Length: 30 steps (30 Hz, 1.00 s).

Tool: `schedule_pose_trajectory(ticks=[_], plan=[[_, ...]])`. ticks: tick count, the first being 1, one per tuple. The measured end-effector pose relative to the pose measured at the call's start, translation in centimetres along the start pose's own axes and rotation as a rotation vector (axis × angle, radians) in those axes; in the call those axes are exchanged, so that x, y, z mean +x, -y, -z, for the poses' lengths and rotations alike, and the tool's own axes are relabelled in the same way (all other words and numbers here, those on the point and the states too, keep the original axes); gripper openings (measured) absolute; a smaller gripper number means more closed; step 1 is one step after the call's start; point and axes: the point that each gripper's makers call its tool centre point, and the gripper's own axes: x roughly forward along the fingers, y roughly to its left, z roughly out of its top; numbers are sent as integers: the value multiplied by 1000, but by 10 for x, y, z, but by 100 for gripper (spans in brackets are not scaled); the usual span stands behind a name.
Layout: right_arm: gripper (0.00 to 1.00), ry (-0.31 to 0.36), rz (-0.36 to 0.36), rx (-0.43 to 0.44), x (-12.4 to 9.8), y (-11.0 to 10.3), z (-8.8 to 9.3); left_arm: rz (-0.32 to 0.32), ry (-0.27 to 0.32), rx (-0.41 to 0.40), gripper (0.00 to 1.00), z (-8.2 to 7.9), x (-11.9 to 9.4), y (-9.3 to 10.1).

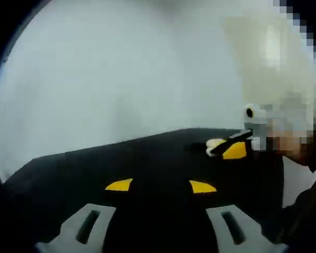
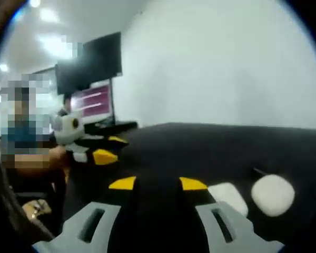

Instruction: Pick up three earphones and place each one into its charging case using tactile feedback, ensure that each earphone is properly inserted and securely positioned inside the case.

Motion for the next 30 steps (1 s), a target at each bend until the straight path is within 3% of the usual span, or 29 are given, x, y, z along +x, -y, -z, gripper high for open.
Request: schedule_pose_trajectory(ticks=[1,3,5,7,9,12,17,30], plan=[[30,36,-20,12,-2,-2,-6,8,47,-21,36,-6,0,2],[30,59,-37,29,-6,-2,-10,27,73,-33,38,-10,-2,6],[30,47,-25,22,-5,-1,-7,14,77,-23,38,-11,-3,5],[30,-3,1,-46,-4,0,1,-15,93,6,38,-13,-6,1],[30,-33,-21,-106,-2,-8,6,-8,111,2,38,-16,-8,2],[30,-30,-46,-98,-3,-13,6,29,143,-41,39,-22,-12,5],[30,-7,-31,-61,-7,-9,1,33,146,-40,39,-22,-12,-1],[30,-36,-25,-78,-7,-9,4,30,152,-13,37,-25,-9,0]])
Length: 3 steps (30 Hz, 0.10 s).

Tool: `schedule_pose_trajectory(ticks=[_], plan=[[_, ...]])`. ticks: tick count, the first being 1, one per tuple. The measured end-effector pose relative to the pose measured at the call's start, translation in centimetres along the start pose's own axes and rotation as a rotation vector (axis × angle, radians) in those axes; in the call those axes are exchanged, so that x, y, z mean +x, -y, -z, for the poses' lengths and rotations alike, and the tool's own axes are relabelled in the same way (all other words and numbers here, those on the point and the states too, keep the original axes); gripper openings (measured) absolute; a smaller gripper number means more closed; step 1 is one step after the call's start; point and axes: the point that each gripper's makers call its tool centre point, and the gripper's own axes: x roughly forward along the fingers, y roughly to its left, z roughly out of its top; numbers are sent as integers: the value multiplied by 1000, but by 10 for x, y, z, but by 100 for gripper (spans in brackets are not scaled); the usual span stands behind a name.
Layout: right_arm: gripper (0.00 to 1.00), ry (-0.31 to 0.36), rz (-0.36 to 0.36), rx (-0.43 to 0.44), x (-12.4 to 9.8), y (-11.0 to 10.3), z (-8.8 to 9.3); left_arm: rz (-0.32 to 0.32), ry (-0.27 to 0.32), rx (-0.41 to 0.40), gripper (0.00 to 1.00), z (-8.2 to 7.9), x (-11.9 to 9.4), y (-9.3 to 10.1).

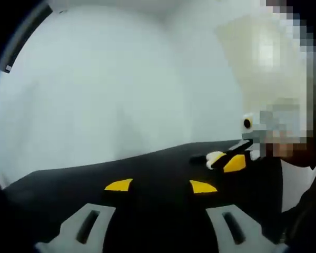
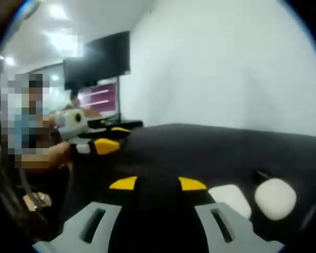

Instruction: Pick up three earphones and place each one into its charging case using tactile feedback, ensure that each earphone is properly inserted and securely positioned inside the case.

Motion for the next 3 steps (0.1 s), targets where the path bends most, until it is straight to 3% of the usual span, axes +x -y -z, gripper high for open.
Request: schedule_pose_trajectory(ticks=[3], plan=[[30,-6,2,-5,1,0,1,0,-5,7,37,1,1,0]])
